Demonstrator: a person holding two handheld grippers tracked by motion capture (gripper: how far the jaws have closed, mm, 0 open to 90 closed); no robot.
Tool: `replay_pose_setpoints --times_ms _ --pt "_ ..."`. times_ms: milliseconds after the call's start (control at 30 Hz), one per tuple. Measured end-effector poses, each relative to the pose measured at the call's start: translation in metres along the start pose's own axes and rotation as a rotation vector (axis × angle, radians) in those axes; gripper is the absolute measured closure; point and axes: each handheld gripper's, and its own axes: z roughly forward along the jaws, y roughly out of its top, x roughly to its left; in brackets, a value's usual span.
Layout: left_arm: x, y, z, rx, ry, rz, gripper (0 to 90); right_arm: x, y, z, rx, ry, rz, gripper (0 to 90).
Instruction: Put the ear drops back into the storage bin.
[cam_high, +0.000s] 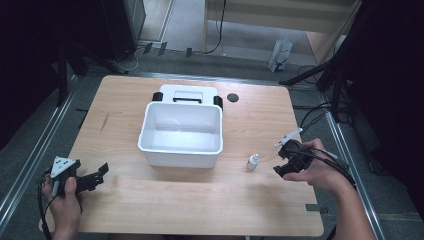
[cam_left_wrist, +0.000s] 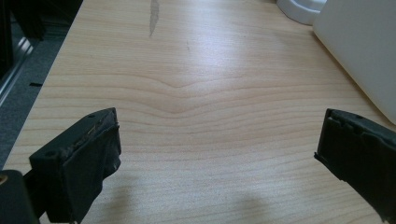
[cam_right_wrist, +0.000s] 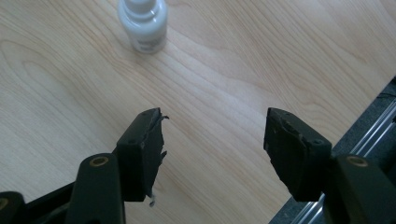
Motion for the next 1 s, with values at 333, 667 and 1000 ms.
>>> replay_pose_setpoints --times_ms 333,667,1000 --pt "0.001 0.0 0.0 -0.003 0.001 -0.005 0.5 0.013 0.038 0.002 0.066 0.074 -0.084 52.6" --pt "0.001 0.0 0.0 -0.005 0.003 -0.007 0.5 0.021 0.061 0.014 0.111 0.159 -0.154 54.2" --pt "0.001 0.0 0.0 -0.009 0.001 -0.009 0.5 0.023 0.076 0.035 0.159 0.15 -0.146 51.1"
